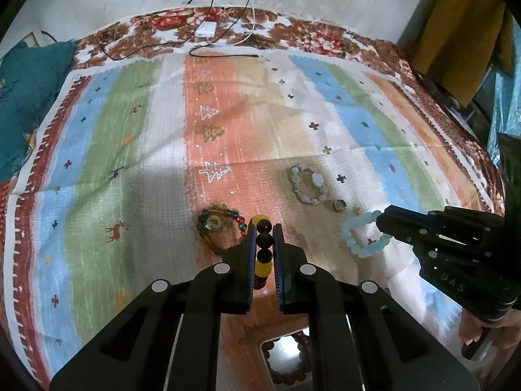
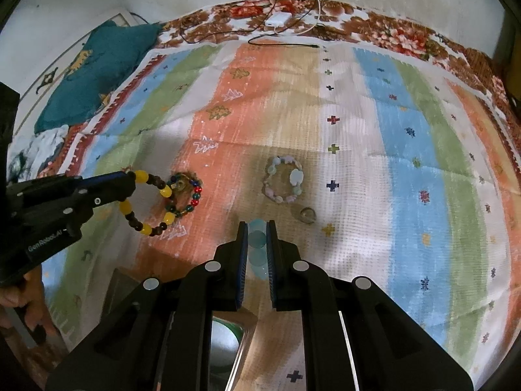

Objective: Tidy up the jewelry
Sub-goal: 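Carry the yellow bracelet with the left tool while the right tool carries the blue bracelet to the tin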

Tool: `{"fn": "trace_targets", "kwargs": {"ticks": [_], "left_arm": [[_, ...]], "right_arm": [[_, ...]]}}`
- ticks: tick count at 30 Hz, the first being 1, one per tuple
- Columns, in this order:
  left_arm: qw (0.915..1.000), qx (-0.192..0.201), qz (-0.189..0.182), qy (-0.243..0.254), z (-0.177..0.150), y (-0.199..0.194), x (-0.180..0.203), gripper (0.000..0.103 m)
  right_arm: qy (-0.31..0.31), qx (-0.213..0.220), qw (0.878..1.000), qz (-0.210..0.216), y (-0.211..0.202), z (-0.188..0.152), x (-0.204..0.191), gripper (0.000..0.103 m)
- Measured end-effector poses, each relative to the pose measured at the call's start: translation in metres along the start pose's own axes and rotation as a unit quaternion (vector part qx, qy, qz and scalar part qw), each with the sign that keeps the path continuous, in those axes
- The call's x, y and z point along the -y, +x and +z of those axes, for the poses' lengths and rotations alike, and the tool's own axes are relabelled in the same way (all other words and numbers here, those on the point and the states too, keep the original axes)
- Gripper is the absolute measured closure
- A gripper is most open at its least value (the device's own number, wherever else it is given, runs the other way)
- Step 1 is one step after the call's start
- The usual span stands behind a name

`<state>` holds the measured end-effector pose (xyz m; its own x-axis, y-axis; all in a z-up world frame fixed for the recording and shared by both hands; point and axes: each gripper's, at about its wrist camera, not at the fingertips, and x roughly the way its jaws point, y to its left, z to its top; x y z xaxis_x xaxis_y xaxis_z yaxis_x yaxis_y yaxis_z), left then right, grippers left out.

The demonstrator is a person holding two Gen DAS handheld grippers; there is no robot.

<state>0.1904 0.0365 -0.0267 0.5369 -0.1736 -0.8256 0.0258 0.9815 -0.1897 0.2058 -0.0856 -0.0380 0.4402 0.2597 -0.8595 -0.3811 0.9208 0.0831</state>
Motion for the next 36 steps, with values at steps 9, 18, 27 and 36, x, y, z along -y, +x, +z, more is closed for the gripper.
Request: {"fn": "trace_targets", "kwargs": {"ticks": [9,18,27,36], "left_arm": [[0.9998,0.012,-0.012,-0.004,-0.006,-0.015,0.004,0.094],[0.9993,0.031,-0.021,0.001,-0.016,-0.035,0.013,0.094],[0.9985,0.048,-0.022,0.011,-0.024,-0.052,0.020,0.094],[0.9976,0.062,-0.028,0.013,-0.037,-0.069,0.025,0.094]], "right_arm": [[-0.010,0.019,1.000,0.002,-0.018,-0.006,-0.009,0.091],[-0.013,0.039,0.999,0.016,-0.040,-0.012,-0.013,0.091],[-0.023,0.055,0.998,0.025,-0.056,-0.020,-0.021,0.091],[-0.031,0.068,0.996,0.039,-0.073,-0.032,-0.028,0.091]]}}
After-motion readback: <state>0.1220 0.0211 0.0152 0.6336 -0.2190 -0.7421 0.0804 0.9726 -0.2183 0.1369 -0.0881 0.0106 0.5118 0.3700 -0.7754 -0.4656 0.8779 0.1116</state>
